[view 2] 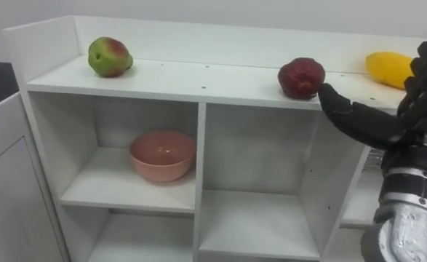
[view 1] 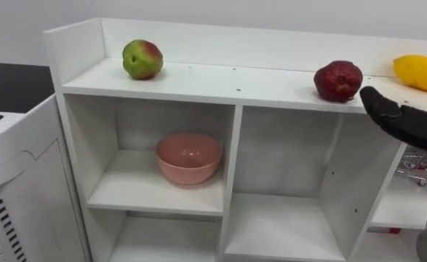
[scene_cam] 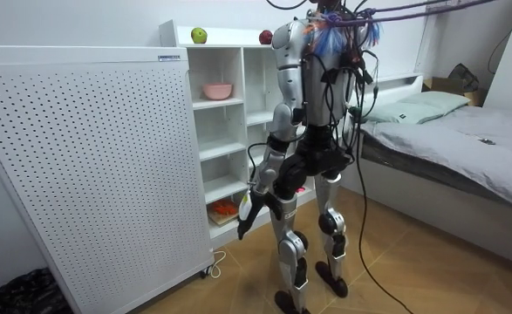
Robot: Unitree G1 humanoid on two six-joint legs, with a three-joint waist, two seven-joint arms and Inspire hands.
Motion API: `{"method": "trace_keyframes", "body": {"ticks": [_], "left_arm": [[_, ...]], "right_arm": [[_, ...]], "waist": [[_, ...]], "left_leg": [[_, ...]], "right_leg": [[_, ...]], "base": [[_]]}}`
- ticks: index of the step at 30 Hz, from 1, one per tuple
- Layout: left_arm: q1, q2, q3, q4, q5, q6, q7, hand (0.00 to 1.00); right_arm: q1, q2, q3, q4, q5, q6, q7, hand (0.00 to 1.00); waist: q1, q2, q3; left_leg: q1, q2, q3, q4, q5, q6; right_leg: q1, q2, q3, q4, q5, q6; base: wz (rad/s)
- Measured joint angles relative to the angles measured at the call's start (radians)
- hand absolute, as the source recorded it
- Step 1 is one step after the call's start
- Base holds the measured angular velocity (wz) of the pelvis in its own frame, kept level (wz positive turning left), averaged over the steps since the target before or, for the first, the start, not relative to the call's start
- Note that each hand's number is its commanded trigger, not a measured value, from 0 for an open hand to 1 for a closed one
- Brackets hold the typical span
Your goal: Arrange fruit in the closet
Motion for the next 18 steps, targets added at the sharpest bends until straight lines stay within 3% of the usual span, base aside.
{"method": "trace_keyframes", "body": {"ticks": [3, 5, 7, 18], "left_arm": [[-0.001, 0.005, 0.0, 0.0, 0.0, 0.0, 0.0, 0.0], [-0.001, 0.006, 0.0, 0.0, 0.0, 0.0, -0.001, 0.0], [-0.002, 0.012, -0.001, 0.0, 0.0, 0.0, -0.002, 0.0], [-0.016, 0.023, 0.002, -0.048, 0.001, 0.001, -0.004, 0.0]], "right_arm": [[-0.038, -0.039, 0.001, 0.011, 0.017, 0.0, 0.0, 0.0], [-0.057, -0.051, 0.003, 0.015, 0.017, 0.0, 0.0, 0.0], [-0.073, -0.057, 0.007, 0.016, 0.017, 0.0, 0.003, 0.0], [-0.135, -0.069, 0.037, 0.096, 0.034, 0.004, 0.07, 0.0]], "waist": [[-0.001, -0.016, 0.0072], [-0.001, -0.027, 0.0047], [0.001, -0.039, -0.0038], [0.018, -0.046, -0.0033]], "left_leg": [[-0.001, 0.0, -0.011, 0.0, 0.0, 0.0], [-0.002, 0.0, -0.021, 0.0, 0.0, -0.001], [-0.003, 0.0, -0.024, 0.0, 0.0, -0.001], [-0.01, -0.002, -0.048, 0.007, 0.0, -0.001]], "right_leg": [[0.004, 0.0, -0.013, -0.001, 0.0, 0.0], [0.004, 0.001, -0.021, -0.001, 0.0, 0.0], [0.006, 0.001, -0.026, -0.002, 0.0, 0.0], [0.014, -0.001, -0.051, -0.004, 0.0, 0.0]], "base": [[0.06], [0.06], [0.06], [0.07]]}}
